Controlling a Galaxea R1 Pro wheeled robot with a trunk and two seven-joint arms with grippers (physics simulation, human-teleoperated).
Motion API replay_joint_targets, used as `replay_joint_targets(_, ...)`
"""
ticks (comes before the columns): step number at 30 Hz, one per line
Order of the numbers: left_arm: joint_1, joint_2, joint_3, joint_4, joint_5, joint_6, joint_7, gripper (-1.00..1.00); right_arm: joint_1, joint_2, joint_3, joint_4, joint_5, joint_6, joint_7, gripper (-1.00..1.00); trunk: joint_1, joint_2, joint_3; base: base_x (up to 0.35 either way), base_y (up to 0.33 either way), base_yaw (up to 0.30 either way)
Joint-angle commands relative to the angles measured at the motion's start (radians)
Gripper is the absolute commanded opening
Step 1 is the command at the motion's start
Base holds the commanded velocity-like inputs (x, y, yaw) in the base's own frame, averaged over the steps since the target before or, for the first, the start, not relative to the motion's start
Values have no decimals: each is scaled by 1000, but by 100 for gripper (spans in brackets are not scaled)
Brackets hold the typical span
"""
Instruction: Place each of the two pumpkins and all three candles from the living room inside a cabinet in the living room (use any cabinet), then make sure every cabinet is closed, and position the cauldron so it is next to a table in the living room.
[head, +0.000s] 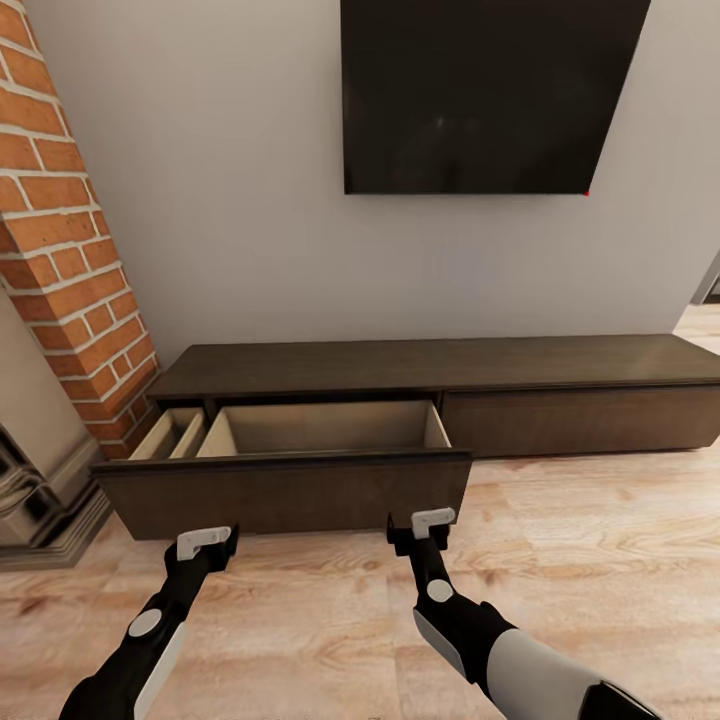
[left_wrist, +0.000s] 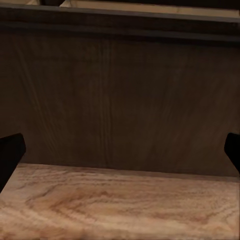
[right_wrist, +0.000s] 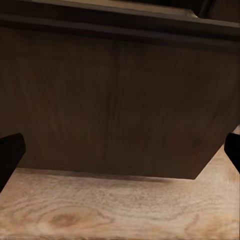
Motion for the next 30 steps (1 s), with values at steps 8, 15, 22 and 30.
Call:
replay_joint_targets(8,1,-1,-1,0,7,-3,-1,100,-1,0,8,2,-10,-5,-4,100,3,-2,-28,0,0,0)
replay_joint_targets(15,1,0,-1,0,6,-3,0,100,-1,-1,8,2,-10,-5,-4,100,6,-4,-55,0,0,0)
replay_joint_targets(22,8,1,-2,0,7,-70,-3,100,-1,-1,6,1,-13,-5,-4,100,9,-5,-82,0,0,0)
replay_joint_targets(30,13,2,-1,-1,8,-95,-3,100,-1,-1,3,0,-22,-23,-4,100,13,-7,-113,0,0,0)
